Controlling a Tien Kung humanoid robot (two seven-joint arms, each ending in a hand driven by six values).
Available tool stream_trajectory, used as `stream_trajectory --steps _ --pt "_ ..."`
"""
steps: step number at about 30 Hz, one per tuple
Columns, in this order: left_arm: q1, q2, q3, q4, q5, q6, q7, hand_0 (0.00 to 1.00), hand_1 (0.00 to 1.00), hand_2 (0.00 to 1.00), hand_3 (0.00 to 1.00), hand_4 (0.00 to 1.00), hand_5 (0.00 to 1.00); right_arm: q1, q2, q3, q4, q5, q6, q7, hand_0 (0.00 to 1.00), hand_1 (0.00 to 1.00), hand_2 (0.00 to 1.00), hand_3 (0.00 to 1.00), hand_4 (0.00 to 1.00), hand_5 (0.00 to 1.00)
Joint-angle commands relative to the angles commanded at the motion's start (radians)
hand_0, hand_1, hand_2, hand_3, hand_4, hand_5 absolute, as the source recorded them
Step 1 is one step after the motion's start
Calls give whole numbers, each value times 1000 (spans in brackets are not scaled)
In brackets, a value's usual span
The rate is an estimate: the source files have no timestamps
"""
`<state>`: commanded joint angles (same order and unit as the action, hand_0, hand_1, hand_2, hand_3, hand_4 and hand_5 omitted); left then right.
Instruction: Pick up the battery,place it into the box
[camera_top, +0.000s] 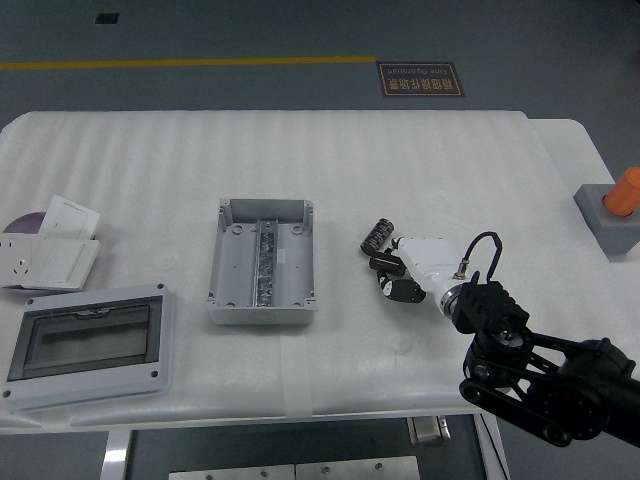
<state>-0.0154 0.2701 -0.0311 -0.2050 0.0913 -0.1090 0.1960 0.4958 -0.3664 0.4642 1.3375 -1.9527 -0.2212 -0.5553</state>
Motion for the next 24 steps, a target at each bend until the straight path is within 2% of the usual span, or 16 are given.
stream_trajectory --steps 3,4,15,16,24 --pt "0 0 1 0 -1 0 0 657 688 623 554 685 397 -1 0 -1 -2 7 -1 3 273 397 421 684 462 320" --pt "0 0 1 0 -1 -1 0 655 685 624 557 682 393 -2 0 -1 -2 10 -2 4 265 417 434 692 240 183" --pt "-1 0 5 1 -6 -2 0 655 685 624 557 684 394 -14 -13 25 27 75 -37 37 269 421 428 690 211 153" --pt "0 0 6 1 -6 -2 -1 653 685 624 557 687 393 -15 -14 29 33 86 -41 41 265 417 424 687 246 177" --pt "1 -2 9 2 -10 -2 -1 653 685 623 558 689 393 -22 -25 50 104 192 -81 85 262 417 424 687 276 195"
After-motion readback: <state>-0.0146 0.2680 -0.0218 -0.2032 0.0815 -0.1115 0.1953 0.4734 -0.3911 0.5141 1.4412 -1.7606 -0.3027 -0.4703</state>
